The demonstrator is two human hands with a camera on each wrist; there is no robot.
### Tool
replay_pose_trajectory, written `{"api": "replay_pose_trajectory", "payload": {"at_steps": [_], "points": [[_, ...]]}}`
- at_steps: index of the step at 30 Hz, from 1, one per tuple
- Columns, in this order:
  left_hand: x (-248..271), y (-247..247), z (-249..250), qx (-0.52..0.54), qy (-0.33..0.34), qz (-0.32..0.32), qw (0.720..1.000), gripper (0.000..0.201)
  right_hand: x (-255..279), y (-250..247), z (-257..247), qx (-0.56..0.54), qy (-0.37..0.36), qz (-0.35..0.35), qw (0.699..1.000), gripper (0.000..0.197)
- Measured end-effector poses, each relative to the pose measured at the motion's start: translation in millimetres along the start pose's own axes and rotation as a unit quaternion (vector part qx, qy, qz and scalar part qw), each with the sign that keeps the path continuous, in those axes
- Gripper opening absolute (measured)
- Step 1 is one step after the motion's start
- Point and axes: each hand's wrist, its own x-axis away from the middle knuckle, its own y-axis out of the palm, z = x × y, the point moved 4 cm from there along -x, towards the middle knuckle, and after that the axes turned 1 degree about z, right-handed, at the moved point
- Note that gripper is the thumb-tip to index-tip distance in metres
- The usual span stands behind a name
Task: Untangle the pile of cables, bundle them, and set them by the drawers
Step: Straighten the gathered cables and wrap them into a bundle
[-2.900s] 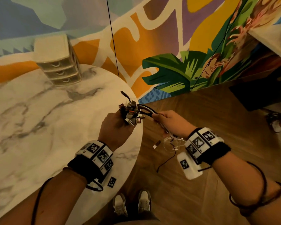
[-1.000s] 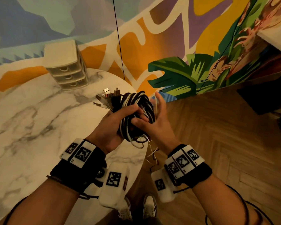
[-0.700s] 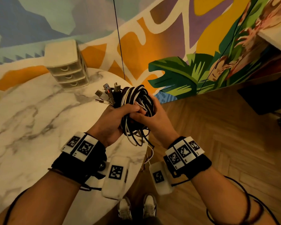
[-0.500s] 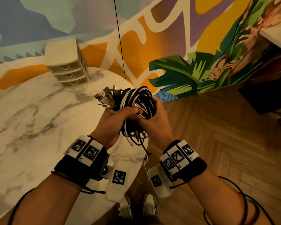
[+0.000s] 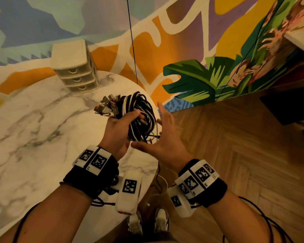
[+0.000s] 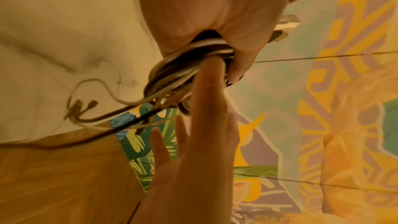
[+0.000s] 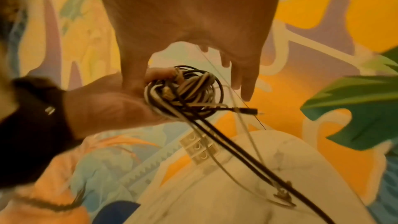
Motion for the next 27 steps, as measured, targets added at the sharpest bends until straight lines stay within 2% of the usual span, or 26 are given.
{"api": "replay_pose_trajectory", "payload": {"at_steps": [2,4,7,9,10,12,14,16,18,19,20,21,23,24,26,27], "points": [[-1,2,1,-0.009,0.013,-0.011,1.000,0.016,0,5,-3,0.049,-0.016,-0.006,0.999,0.101],[-3,3,2,-0.046,0.019,-0.032,0.998,0.020,-6,5,1,0.078,-0.001,-0.016,0.997,0.075],[-6,-3,3,-0.100,0.010,-0.050,0.994,0.022,-11,-3,6,0.087,0.001,-0.044,0.995,0.032],[-9,-9,2,-0.111,-0.004,-0.055,0.992,0.022,-10,-16,14,0.038,0.037,-0.051,0.997,0.011],[-10,-13,3,-0.122,-0.005,-0.047,0.991,0.021,-10,-24,22,-0.005,0.075,-0.035,0.997,0.010],[-13,-21,6,-0.137,0.000,-0.030,0.990,0.016,-8,-50,50,-0.055,0.140,0.048,0.988,0.021],[-15,-26,10,-0.137,0.009,-0.026,0.990,0.013,-3,-71,87,-0.030,0.192,0.107,0.975,0.028],[-14,-24,15,-0.126,0.013,-0.039,0.991,0.011,4,-76,131,0.050,0.250,0.065,0.965,0.028],[-13,-16,19,-0.112,0.014,-0.061,0.992,0.009,18,-68,154,0.165,0.321,-0.044,0.932,0.011],[-12,-12,19,-0.104,0.015,-0.069,0.992,0.009,23,-65,155,0.211,0.325,-0.077,0.919,0.025],[-11,-7,20,-0.096,0.016,-0.072,0.993,0.009,23,-63,148,0.236,0.305,-0.091,0.918,0.047],[-10,-3,19,-0.089,0.017,-0.071,0.993,0.008,19,-60,132,0.221,0.266,-0.083,0.935,0.060],[-9,5,15,-0.080,0.013,-0.068,0.994,0.009,7,-51,86,0.140,0.155,-0.051,0.977,0.068],[-8,9,13,-0.077,0.011,-0.072,0.994,0.010,2,-43,64,0.099,0.113,-0.054,0.987,0.071],[-5,18,11,-0.074,0.009,-0.096,0.993,0.012,-5,-25,27,-0.035,0.061,-0.064,0.995,0.079],[-3,22,12,-0.076,0.008,-0.115,0.990,0.013,-10,-23,17,-0.134,0.062,-0.036,0.988,0.078]]}}
